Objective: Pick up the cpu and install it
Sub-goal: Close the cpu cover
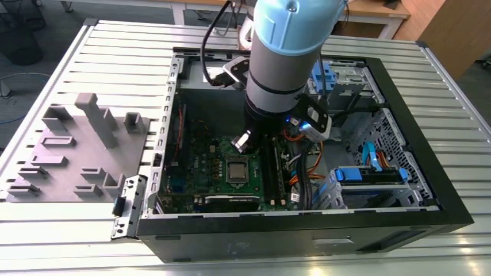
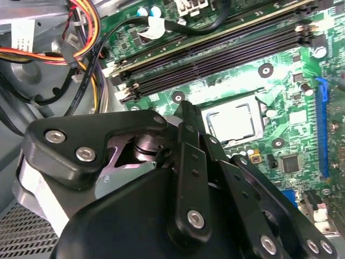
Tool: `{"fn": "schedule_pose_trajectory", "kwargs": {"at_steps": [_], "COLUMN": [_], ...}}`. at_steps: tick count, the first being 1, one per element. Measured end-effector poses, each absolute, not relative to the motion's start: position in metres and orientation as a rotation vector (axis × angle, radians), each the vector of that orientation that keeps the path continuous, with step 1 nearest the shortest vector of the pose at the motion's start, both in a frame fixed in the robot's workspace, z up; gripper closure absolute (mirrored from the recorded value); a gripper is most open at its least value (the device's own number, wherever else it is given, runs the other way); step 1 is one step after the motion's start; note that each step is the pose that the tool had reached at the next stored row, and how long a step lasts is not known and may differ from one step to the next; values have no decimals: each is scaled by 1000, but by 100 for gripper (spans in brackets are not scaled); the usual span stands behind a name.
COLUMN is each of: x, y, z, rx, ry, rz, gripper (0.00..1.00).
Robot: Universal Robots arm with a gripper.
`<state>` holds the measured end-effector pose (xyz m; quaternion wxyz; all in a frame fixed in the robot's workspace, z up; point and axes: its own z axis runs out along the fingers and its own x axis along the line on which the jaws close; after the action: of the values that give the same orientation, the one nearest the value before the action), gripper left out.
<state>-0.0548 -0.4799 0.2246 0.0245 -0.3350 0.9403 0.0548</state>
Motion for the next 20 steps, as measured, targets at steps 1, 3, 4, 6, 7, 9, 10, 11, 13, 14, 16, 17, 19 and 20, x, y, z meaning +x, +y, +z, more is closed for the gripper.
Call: {"fn": "schedule_pose_trajectory", "kwargs": {"at_steps": [1, 3, 4, 6, 7, 9, 10, 11, 13, 14, 16, 17, 19, 20], "x": [-55, -55, -55, -55, -55, -55, -55, -55, -55, -55, -55, -55, -55, -56], "y": [-481, -483, -484, -485, -486, -486, -486, -487, -487, -488, -489, -489, -491, -492], "z": [225, 225, 225, 225, 225, 225, 225, 225, 225, 225, 225, 225, 225, 225], "rx": [-1036, -1036, -1036, -1036, -1036, -1036, -1036, -1036, -1036, -1036, -1036, -1036, -1035, -1035], "ry": [2909, 2909, 2909, 2909, 2909, 2909, 2909, 2908, 2908, 2908, 2907, 2907, 2906, 2905], "rz": [170, 171, 171, 171, 171, 171, 171, 171, 173, 174, 175, 175, 177, 178], "gripper": [89, 89, 89, 89, 89, 89, 89, 89, 89, 89, 89, 89, 89, 89]}}
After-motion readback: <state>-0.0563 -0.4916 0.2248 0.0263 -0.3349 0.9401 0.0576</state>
